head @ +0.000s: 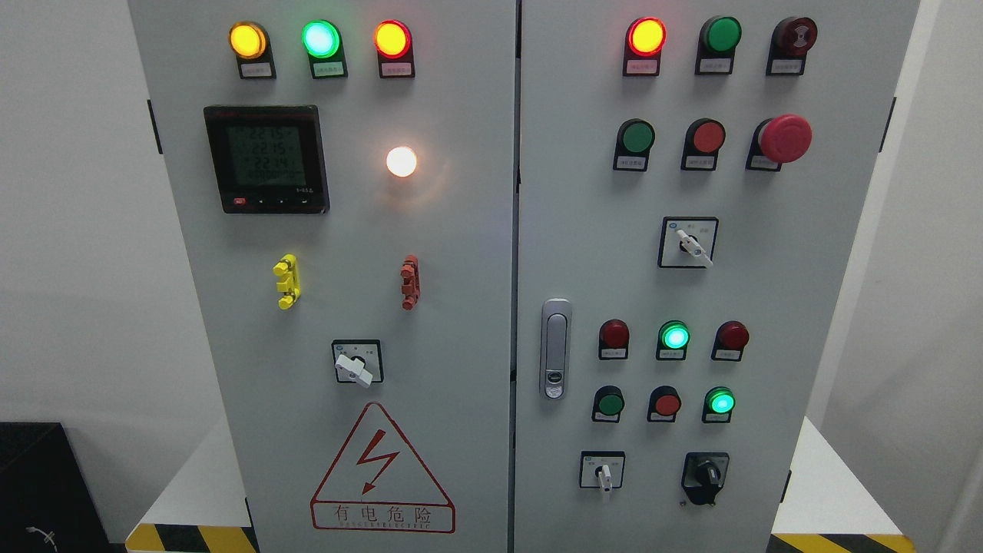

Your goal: Flip black knob to close circuit

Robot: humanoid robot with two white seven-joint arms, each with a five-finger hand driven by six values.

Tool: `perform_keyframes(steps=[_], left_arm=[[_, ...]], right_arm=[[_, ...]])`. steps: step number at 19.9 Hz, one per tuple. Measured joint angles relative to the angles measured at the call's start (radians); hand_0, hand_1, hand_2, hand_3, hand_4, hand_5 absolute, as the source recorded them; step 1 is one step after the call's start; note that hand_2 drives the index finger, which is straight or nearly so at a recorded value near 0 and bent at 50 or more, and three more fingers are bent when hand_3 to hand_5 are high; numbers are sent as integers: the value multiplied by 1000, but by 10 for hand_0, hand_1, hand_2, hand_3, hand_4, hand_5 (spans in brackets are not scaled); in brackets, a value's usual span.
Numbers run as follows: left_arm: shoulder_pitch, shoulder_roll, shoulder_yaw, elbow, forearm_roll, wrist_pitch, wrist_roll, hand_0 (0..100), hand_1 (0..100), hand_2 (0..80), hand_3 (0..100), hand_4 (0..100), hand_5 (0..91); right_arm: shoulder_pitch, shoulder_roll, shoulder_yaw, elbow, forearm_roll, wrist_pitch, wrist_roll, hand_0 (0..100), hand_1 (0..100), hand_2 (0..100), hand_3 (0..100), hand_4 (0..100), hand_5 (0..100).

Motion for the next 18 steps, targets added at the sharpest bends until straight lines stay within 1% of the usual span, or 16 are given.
perform_keyframes(steps=[2, 3, 7, 8, 9, 11, 12, 13, 14, 15, 16, 17, 18], left_arm=[[0, 0, 0, 0, 0, 0, 0, 0, 0, 0, 0, 0, 0], [0, 0, 0, 0, 0, 0, 0, 0, 0, 0, 0, 0, 0], [0, 0, 0, 0, 0, 0, 0, 0, 0, 0, 0, 0, 0], [0, 0, 0, 0, 0, 0, 0, 0, 0, 0, 0, 0, 0], [0, 0, 0, 0, 0, 0, 0, 0, 0, 0, 0, 0, 0], [0, 0, 0, 0, 0, 0, 0, 0, 0, 0, 0, 0, 0], [0, 0, 0, 0, 0, 0, 0, 0, 0, 0, 0, 0, 0], [0, 0, 0, 0, 0, 0, 0, 0, 0, 0, 0, 0, 0], [0, 0, 0, 0, 0, 0, 0, 0, 0, 0, 0, 0, 0], [0, 0, 0, 0, 0, 0, 0, 0, 0, 0, 0, 0, 0], [0, 0, 0, 0, 0, 0, 0, 0, 0, 0, 0, 0, 0], [0, 0, 0, 0, 0, 0, 0, 0, 0, 0, 0, 0, 0], [0, 0, 0, 0, 0, 0, 0, 0, 0, 0, 0, 0, 0]], right_arm=[[2, -3, 0, -28, 3, -1, 5, 0, 102, 0, 0, 0, 0], [5, -5, 0, -46, 5, -2, 17, 0, 102, 0, 0, 0, 0], [31, -11, -5, -138, 8, -3, 44, 0, 105, 0, 0, 0, 0], [38, -12, -8, -165, 9, -5, 47, 0, 105, 7, 55, 0, 0], [43, -13, -11, -190, 12, -10, 49, 0, 106, 16, 65, 2, 0], [53, -15, -16, -241, 25, -32, 51, 0, 110, 119, 213, 154, 0], [56, -16, -19, -265, 37, -49, 52, 0, 112, 134, 235, 173, 0], [59, -17, -21, -289, 46, -66, 45, 0, 113, 173, 292, 221, 9], [62, -17, -22, -311, 55, -83, 32, 0, 112, 217, 351, 267, 55], [64, -18, -24, -332, 61, -100, 21, 0, 112, 231, 372, 282, 72], [66, -19, -26, -352, 66, -112, 13, 0, 109, 269, 428, 323, 124], [67, -19, -27, -373, 75, -123, 1, 0, 107, 294, 468, 350, 145], [69, -21, -28, -396, 86, -131, -7, 0, 103, 309, 489, 361, 160]])
